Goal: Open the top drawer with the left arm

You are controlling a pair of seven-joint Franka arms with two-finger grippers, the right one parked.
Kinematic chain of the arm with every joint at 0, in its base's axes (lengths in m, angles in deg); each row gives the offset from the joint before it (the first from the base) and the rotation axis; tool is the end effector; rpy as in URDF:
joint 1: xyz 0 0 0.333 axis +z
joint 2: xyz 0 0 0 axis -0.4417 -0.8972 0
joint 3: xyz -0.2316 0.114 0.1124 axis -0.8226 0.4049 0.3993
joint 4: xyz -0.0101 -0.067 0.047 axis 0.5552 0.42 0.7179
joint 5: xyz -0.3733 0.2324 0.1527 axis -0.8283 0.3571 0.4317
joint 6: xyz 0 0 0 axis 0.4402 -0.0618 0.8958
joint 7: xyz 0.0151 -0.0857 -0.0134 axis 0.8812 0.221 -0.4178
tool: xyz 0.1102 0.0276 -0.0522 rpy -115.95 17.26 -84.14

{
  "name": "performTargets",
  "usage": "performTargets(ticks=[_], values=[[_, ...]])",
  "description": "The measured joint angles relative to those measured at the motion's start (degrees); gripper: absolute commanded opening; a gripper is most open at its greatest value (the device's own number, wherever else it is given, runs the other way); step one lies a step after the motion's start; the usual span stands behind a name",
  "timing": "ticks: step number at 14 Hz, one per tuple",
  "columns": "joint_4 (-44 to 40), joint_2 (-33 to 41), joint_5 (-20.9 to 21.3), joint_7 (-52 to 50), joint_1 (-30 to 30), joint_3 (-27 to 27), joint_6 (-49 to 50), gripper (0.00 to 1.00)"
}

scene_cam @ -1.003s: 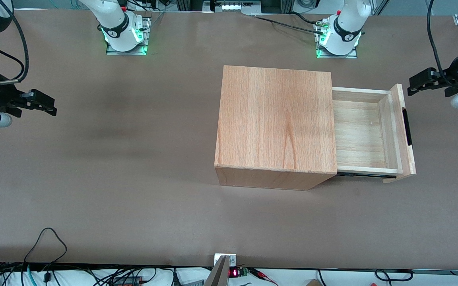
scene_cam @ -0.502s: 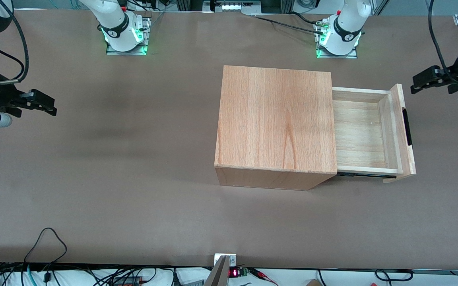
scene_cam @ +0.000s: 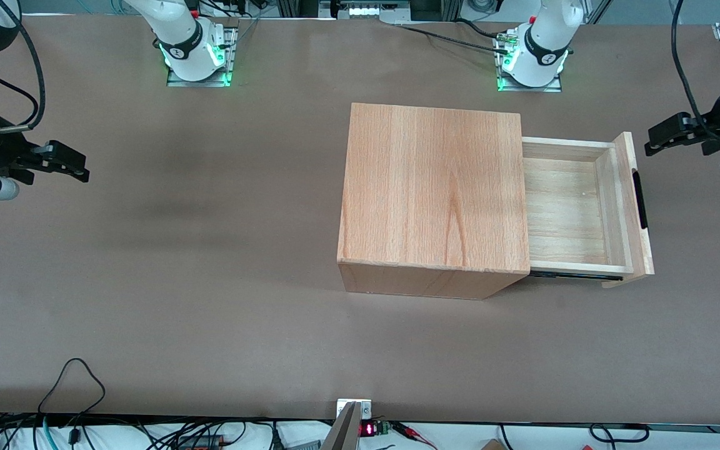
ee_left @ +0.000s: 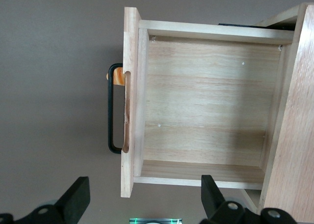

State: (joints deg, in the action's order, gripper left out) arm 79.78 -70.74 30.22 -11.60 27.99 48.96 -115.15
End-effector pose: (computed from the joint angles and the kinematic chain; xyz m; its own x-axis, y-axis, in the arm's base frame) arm 0.6315 -0.0087 0.5775 0.9943 0.0227 -0.1044 0.0233 -0.9997 0.0046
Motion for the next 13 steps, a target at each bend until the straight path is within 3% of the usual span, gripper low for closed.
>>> performTargets(ticks=[13], values=[[2.6, 2.1, 0.1, -1.7, 0.1, -4.0, -1.2, 1.00]])
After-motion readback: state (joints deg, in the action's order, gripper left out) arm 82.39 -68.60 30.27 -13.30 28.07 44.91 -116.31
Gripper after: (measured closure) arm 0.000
